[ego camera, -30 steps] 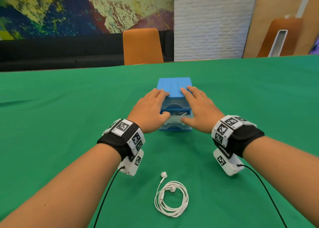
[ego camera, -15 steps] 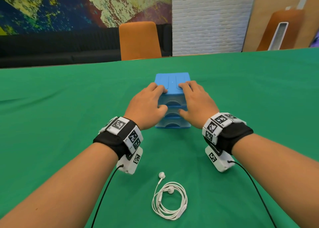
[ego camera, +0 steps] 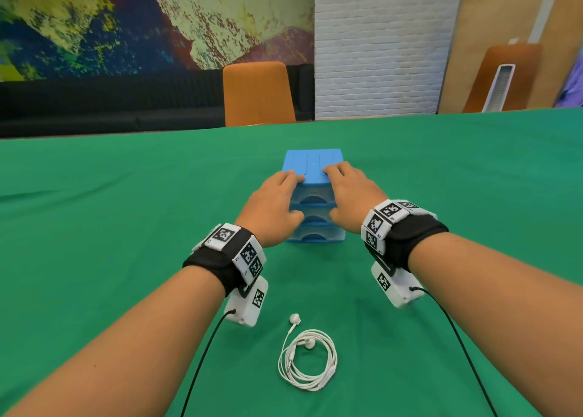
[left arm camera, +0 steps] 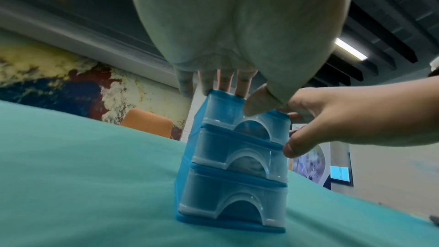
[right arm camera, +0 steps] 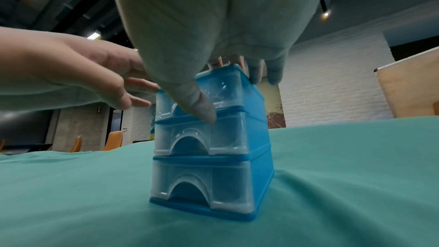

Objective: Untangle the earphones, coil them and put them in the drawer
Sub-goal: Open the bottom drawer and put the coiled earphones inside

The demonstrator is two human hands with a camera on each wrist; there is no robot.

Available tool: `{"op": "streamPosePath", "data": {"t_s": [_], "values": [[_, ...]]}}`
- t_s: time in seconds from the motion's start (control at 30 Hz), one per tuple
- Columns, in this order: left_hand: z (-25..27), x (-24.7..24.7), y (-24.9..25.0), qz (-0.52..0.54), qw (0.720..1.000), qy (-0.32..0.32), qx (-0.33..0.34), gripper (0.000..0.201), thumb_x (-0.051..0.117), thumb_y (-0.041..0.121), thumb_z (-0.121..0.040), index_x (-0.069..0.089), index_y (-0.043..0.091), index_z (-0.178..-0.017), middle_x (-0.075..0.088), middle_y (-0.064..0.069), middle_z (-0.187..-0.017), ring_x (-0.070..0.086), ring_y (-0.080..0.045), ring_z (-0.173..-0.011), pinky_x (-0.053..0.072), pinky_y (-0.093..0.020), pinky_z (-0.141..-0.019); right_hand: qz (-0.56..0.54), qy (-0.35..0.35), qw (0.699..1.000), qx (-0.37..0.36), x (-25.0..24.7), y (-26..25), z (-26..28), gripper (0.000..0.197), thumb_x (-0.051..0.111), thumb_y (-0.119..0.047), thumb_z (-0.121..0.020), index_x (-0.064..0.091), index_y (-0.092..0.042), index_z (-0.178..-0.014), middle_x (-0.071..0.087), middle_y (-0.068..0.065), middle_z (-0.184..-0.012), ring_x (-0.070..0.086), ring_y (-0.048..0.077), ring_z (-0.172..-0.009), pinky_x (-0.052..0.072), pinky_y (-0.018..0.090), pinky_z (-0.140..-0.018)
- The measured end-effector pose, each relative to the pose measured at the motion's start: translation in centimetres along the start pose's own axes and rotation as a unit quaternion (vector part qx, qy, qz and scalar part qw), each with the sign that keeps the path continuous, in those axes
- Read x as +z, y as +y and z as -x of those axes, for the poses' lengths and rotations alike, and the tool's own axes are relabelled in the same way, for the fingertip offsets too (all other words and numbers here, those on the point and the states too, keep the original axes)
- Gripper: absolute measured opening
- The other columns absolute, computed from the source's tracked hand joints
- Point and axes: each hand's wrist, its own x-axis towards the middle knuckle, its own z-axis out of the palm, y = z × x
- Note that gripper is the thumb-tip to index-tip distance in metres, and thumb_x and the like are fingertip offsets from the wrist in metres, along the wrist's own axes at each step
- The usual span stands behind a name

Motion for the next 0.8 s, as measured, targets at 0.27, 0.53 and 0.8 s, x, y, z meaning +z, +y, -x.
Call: {"op": "streamPosePath", "data": {"t_s": [0.27, 0.53, 0.8], "values": [[1.7, 1.9, 1.2, 0.366, 0.88, 0.146, -0.264, 0.025, 0.059, 0.012, -0.09, 0.058, 0.019, -0.115, 0.058, -0.011, -0.12, 0.056, -0.02, -0.093, 0.044, -0.032, -0.078, 0.008, -0.039, 0.999, 0.011, -1.1, -0.6, -0.2, 0.06, 0.056, -0.017, -0.085, 0.037, -0.014, -0.141, 0.045, 0.008, -0.137, 0.044, 0.031, -0.128, 0.045, 0.049, -0.101], [1.6, 4.9, 2.6, 0.636, 0.648, -0.038, -0.417, 0.05, 0.046, 0.041, -0.101, 0.034, 0.016, -0.142, 0.063, -0.029, -0.118, 0.071, -0.036, -0.086, 0.057, -0.037, -0.061, -0.002, -0.038, 0.999, 0.009, -0.9, -0.2, -0.5, 0.056, 0.056, -0.017, -0.085, 0.04, -0.013, -0.139, 0.046, 0.009, -0.133, 0.047, 0.032, -0.125, 0.048, 0.047, -0.098], [2.0, 5.6, 4.0, 0.737, 0.537, 0.037, -0.409, 0.053, 0.046, 0.033, -0.103, 0.03, 0.012, -0.149, 0.048, -0.029, -0.136, 0.064, -0.033, -0.093, 0.054, -0.035, -0.071, -0.012, -0.015, 1.0, 0.0, -0.2, 0.0, -0.3, 0.056, 0.058, -0.016, -0.086, 0.04, -0.012, -0.139, 0.046, 0.009, -0.133, 0.046, 0.03, -0.125, 0.048, 0.044, -0.095]]}}
